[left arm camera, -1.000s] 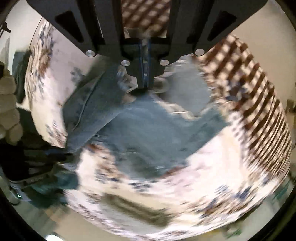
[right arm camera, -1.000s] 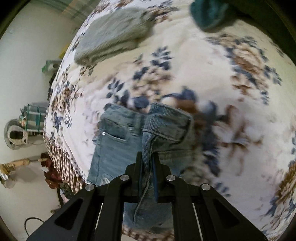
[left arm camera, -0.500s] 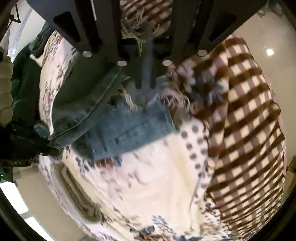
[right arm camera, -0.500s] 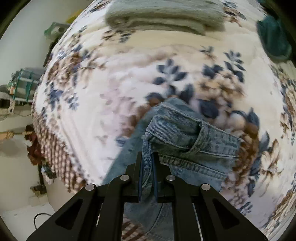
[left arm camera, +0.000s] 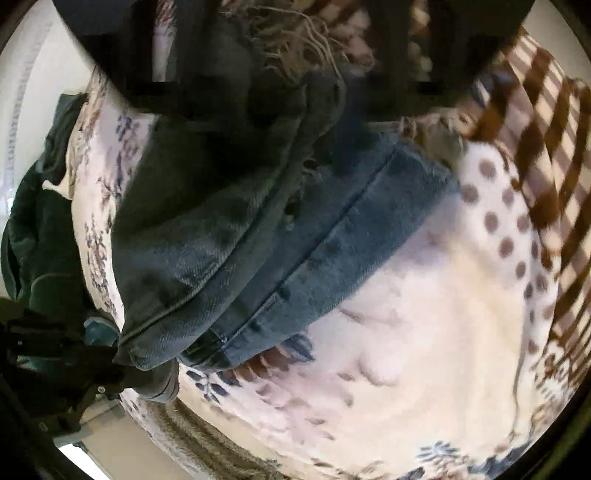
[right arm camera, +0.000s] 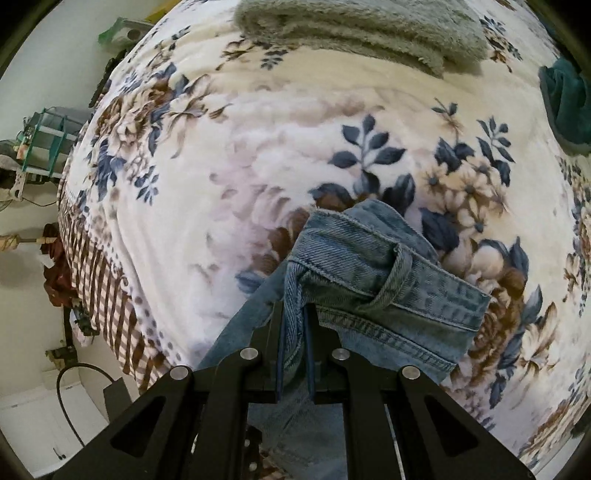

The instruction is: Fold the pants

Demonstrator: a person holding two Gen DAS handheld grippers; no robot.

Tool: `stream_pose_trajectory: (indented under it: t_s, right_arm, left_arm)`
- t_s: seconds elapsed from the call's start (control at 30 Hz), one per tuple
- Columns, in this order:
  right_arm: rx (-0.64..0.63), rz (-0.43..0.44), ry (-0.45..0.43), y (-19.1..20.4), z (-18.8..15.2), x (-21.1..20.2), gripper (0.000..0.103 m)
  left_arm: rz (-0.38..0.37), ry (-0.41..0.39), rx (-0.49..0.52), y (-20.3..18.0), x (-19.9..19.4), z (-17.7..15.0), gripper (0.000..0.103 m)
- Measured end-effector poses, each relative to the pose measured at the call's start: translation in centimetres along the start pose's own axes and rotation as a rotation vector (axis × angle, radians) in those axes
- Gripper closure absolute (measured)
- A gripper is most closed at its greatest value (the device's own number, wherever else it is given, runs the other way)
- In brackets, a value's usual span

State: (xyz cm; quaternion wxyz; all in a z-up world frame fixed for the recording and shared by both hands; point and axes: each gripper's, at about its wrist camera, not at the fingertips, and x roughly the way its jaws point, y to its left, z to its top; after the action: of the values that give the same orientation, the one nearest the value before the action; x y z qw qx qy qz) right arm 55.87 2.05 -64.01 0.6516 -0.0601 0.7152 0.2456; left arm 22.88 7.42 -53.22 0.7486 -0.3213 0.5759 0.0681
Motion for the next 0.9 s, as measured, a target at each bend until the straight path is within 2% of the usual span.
stream_pose_trajectory:
  t_s: [0.13, 0.33, 0.4, 0.43, 0.5, 0.53, 0.63, 0.77, 0.9]
  right_arm:
    - [0.008, 0.004, 0.007, 0.3, 0.4, 0.2, 0.093]
    - [0.01, 0.001, 0.028, 1.1, 1.1, 1.7, 0.093]
    - [-0.002, 0.006, 0.045, 1.4, 1.7, 2.6, 0.092]
    - [-0.003, 0.014, 0.055, 1.4, 1.9, 3.0, 0.087]
    - [-0.002, 0.03, 0.09, 1.3, 2.5, 3.7, 0.066]
    - [0.002, 0.032, 0.108, 1.0, 2.7, 3.8, 0.047]
    - [0.022, 0.026, 0.092, -0.4, 2.6, 2.7, 0.042]
    - [0.009, -0.073, 0.044, -2.5, 2.7, 1.4, 0.042]
    - [0.013, -0.083, 0.053, -4.0, 3.5, 2.2, 0.042]
  left_arm:
    - [0.013, -0.059, -0.004, 0.7, -1.6, -0.6, 0.1]
    - [0.053, -0.093, -0.047, 2.7, -4.1, 0.3, 0.101]
    - [0.069, -0.075, -0.053, 3.7, -4.0, 1.1, 0.101]
    - [0.075, -0.062, -0.052, 4.1, -3.7, 1.4, 0.101]
    - [0.095, -0.033, -0.047, 4.5, -2.8, 1.7, 0.101]
    - [0.097, -0.02, -0.044, 4.7, -2.2, 1.6, 0.1]
    - [0.103, 0.008, -0.039, 5.0, -1.9, 0.9, 0.1]
    - [0.07, 0.015, -0.086, 5.8, -2.6, 0.1, 0.1]
    - [0.045, 0.024, -0.104, 6.2, -2.9, 0.3, 0.1]
